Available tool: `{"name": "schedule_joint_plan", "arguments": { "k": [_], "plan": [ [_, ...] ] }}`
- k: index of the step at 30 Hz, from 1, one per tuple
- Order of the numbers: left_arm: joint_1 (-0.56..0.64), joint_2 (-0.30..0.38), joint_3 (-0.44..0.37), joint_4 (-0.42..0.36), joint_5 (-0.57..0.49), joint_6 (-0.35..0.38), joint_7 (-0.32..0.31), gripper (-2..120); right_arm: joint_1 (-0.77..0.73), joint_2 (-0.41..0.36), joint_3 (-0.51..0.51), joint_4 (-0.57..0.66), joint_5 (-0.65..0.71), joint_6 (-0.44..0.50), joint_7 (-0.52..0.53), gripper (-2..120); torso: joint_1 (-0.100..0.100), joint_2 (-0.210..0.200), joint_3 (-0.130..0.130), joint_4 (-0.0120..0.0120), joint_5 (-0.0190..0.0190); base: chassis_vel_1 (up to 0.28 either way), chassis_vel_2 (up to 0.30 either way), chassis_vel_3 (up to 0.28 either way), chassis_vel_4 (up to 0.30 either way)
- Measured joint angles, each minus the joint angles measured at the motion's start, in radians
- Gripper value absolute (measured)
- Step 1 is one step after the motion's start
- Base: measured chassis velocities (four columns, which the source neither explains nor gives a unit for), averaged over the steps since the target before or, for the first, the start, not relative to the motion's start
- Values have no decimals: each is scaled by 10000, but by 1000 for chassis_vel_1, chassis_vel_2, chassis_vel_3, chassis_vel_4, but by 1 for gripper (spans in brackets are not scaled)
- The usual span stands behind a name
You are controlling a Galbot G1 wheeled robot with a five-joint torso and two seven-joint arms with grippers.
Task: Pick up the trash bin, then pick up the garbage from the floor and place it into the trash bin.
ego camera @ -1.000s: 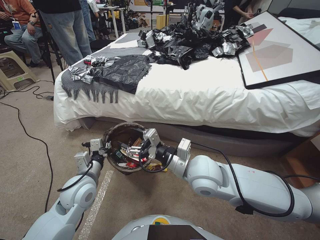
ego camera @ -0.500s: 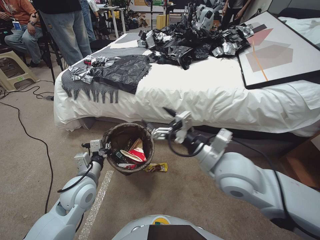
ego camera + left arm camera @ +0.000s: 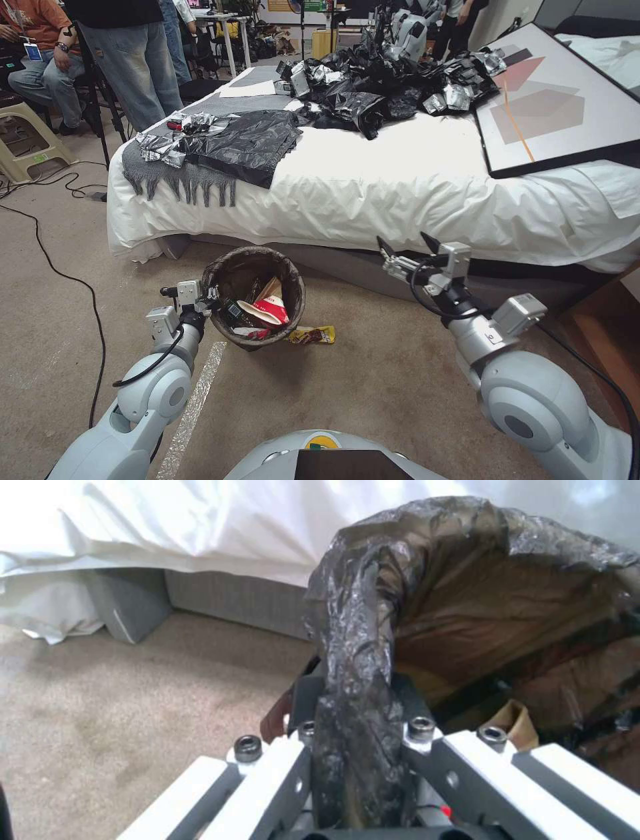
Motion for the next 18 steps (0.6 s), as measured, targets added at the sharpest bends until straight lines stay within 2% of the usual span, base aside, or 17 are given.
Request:
{"name": "schedule_joint_plan", "arguments": {
  "k": [1,3,5,6,18],
  "plan": [
    [0,0,0,0,0,0,0,5,0,0,0,0,0,0,0,100,0,0,0,0,0,0,0,0,0],
    [52,-16,-20,-21,43,-6,0,5,-1112,647,353,-9,-1097,73,-80,100,0,0,0,4,-1,0,0,0,0],
    [67,-22,-39,-43,48,-7,1,5,-1549,863,382,-11,-1623,197,-145,100,0,0,0,2,-3,0,0,0,0],
    [85,-24,-64,-90,51,-11,3,5,-2247,1275,352,-17,-2355,362,-157,100,0,1,0,-3,-3,0,0,0,0],
    [245,-43,-98,-218,76,-38,1,5,-3201,2615,-103,-28,-4077,999,29,100,0,0,0,0,-5,0,0,0,0]
  ]
}}
